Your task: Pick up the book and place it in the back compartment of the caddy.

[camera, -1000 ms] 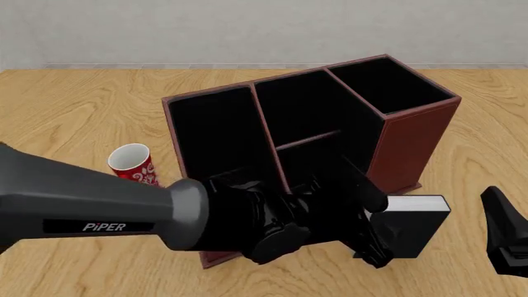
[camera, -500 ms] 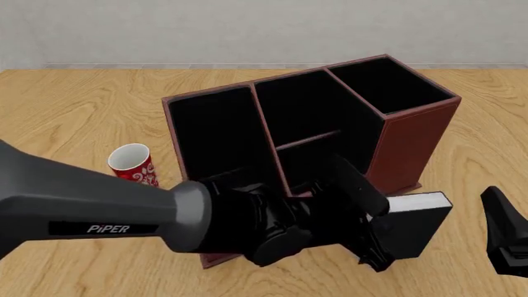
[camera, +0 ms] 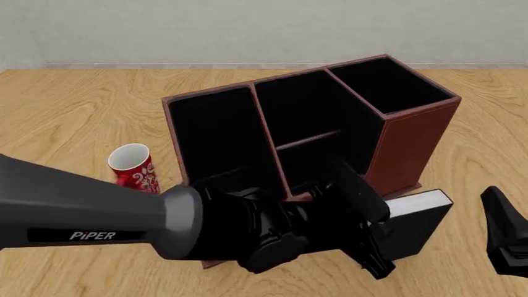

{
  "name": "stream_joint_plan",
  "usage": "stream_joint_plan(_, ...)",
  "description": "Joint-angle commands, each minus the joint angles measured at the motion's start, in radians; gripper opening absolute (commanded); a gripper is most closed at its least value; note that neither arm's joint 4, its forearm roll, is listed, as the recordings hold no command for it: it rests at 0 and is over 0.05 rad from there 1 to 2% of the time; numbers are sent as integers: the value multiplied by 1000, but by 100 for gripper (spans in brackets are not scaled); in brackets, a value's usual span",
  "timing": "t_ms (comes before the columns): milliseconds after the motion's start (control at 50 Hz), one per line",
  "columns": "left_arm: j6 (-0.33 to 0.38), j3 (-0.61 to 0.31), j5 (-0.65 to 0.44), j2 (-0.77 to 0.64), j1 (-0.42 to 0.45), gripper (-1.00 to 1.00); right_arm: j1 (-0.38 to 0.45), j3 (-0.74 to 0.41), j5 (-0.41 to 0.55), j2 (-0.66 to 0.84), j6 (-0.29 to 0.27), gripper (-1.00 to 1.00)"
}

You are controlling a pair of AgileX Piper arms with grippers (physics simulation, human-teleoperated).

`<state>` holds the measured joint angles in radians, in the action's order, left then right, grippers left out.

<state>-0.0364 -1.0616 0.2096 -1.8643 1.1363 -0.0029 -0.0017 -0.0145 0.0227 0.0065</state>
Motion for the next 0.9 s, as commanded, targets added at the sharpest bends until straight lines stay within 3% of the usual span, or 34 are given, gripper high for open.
stream_joint_plan(20, 32, 4, 3, 43, 7, -100, 0, 0, 0, 0, 0, 100)
stream_joint_plan(440, 93, 24, -15, 116, -16, -100, 0, 0, 0, 0, 0, 100)
stream_joint_plan(900, 77, 55, -16, 194, -15, -100, 0, 0, 0, 0, 0, 100)
